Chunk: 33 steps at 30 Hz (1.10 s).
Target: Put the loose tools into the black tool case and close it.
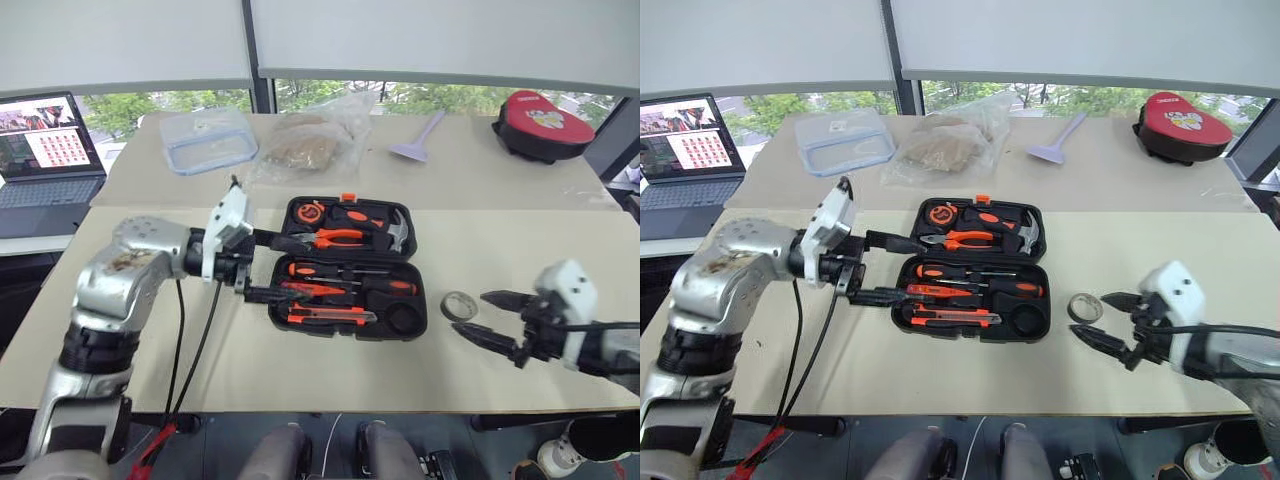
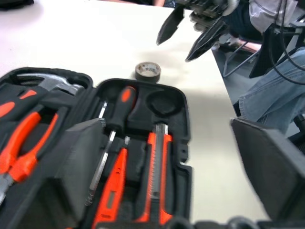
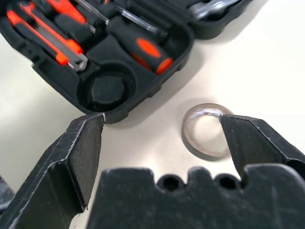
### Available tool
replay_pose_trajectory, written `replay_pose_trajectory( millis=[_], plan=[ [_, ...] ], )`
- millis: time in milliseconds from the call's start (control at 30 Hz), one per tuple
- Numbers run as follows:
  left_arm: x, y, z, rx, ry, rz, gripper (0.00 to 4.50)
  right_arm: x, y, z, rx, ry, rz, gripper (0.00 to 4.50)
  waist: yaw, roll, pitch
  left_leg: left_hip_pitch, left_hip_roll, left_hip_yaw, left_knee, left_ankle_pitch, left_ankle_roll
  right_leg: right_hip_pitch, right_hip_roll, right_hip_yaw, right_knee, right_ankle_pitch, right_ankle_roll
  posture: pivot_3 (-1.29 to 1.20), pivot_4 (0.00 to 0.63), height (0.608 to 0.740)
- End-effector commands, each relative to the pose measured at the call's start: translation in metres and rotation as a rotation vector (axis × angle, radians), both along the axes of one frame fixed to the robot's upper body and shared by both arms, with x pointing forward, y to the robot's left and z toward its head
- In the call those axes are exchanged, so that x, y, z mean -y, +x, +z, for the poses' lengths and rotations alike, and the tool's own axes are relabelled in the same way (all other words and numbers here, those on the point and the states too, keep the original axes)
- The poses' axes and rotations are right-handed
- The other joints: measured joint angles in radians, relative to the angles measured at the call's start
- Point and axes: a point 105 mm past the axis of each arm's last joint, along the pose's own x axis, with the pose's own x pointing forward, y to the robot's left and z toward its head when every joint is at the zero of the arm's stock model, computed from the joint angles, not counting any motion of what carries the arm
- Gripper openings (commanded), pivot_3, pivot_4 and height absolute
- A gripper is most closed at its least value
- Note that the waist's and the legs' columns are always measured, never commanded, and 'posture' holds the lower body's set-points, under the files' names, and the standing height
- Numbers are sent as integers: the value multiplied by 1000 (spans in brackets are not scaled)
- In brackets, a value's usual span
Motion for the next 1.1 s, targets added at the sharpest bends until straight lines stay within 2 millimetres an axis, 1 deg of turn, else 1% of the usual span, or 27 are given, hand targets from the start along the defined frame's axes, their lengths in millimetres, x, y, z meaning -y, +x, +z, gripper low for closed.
replay_pose_trajectory(
  millis=[33,167,233,267,300,333,367,400,500,533,567,633,667,733,833,867,900,967,1000,1100],
  plan=[
    [3,-16,4,28,6,-29,4490,-2,16,-13,16,-68,7,4500,3,0,0,0,0,0,0,0,0,0,0,0,0,0,0,0,150,722],
    [3,-20,9,20,-13,-16,4490,4,30,-29,-4,-121,-30,4500,6,0,0,0,-1,0,0,0,0,1,0,-1,0,0,0,0,150,722],
    [1,-18,10,34,-11,5,4500,4,33,-35,-11,-131,-22,3981,4,0,0,0,-1,0,0,0,0,0,-1,-1,0,0,0,0,150,722],
    [0,-17,10,36,-6,13,4500,4,34,-37,-13,-127,-18,3818,2,0,0,0,0,0,0,0,-1,0,0,-1,0,0,0,0,150,722],
    [-1,-17,9,36,-1,17,4500,3,35,-38,-12,-123,-11,3498,1,0,0,0,0,0,-1,1,-1,0,0,0,0,0,0,0,150,722],
    [-1,-18,8,36,7,19,4500,2,36,-39,-8,-118,-7,3079,0,0,0,1,0,0,-1,1,-1,0,0,0,0,0,0,0,150,722],
    [-2,-18,7,37,12,20,4500,2,36,-39,-4,-115,-4,2822,-1,0,0,1,0,0,-1,1,-1,0,0,0,0,0,0,0,150,722],
    [-2,-18,6,40,18,17,4500,2,36,-39,0,-113,-3,2441,-2,0,0,1,0,0,-2,1,-2,0,0,0,0,0,-1,0,150,722],
    [-1,-19,4,49,25,11,4500,8,34,-35,21,-118,-1,1429,-5,0,0,2,0,0,-3,1,-2,0,0,0,0,0,-1,0,150,722],
    [0,-18,4,53,26,11,4500,10,33,-31,33,-116,2,958,-5,0,0,2,0,-1,-2,1,-2,1,0,0,0,0,-1,0,150,722],
    [1,-18,4,57,27,11,4500,11,31,-25,45,-111,7,835,-3,0,0,2,0,-1,-2,1,-2,1,0,0,0,0,-1,0,150,722],
    [2,-17,4,57,25,9,4500,8,28,-9,75,-84,38,38,-2,0,0,2,-1,0,-2,1,-2,1,0,0,0,0,-1,0,150,722],
    [2,-17,4,57,25,6,4500,4,26,-2,91,-64,60,38,-1,0,0,2,-1,0,-2,1,-2,1,0,0,-1,0,-1,0,150,722],
    [3,-17,3,57,26,-2,4500,-13,22,13,116,-5,125,38,-2,1,0,2,0,0,-2,1,-2,1,0,0,0,0,-1,0,150,722],
    [4,-16,2,58,29,-8,4500,-27,18,22,130,24,178,38,-9,0,0,2,0,0,-3,1,-2,1,1,0,0,0,-1,0,150,722],
    [5,-16,1,57,33,-13,4500,-39,16,23,130,33,217,38,-10,0,0,2,0,0,-3,1,-2,1,0,0,0,0,-1,0,150,722],
    [5,-16,-1,58,39,-19,4500,-52,14,21,129,38,256,38,-11,0,0,2,0,-1,-3,1,-2,1,1,0,0,0,-1,0,150,722],
    [7,-15,-2,61,46,-26,4500,-68,12,18,125,40,304,38,-12,0,0,2,0,-1,-3,1,-2,0,0,0,-1,0,-1,0,150,722],
    [7,-14,-2,61,47,-27,4500,-75,12,12,117,20,324,38,-13,0,0,2,0,0,-3,1,-2,0,0,0,-1,0,-1,0,150,722],
    [9,-13,-2,65,53,-34,4500,-85,14,-1,102,-24,348,38,-10,0,0,1,0,-1,-3,1,-2,0,0,-1,-1,0,-1,0,150,722]
  ],
)
